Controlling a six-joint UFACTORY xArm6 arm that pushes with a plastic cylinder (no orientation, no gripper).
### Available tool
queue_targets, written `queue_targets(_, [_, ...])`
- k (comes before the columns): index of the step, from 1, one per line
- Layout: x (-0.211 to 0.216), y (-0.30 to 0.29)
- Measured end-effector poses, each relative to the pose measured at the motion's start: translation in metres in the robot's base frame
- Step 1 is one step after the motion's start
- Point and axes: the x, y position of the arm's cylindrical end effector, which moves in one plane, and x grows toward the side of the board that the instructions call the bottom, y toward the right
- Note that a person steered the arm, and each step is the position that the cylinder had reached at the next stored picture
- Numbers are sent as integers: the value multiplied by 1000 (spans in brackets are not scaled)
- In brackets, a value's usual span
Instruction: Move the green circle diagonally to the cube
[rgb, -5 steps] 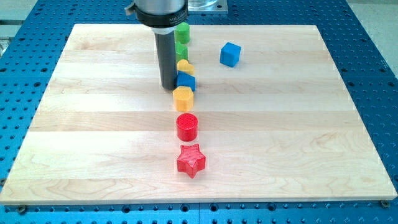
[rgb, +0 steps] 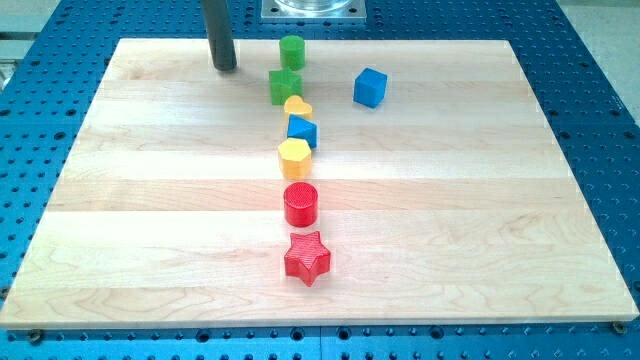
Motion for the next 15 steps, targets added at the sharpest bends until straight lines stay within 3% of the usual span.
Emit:
queue_targets(1, [45,37])
queue_targets(4, [78,72])
queue_targets(5, [75,62])
queue_targets(7, [-37,55])
queue_targets(8, [-52,70])
queue_targets(9, [-40,100])
queue_targets(12, [-24,103])
queue_targets(13, [-43,154])
queue_targets(14, [-30,259])
queue_targets(15, [54,301])
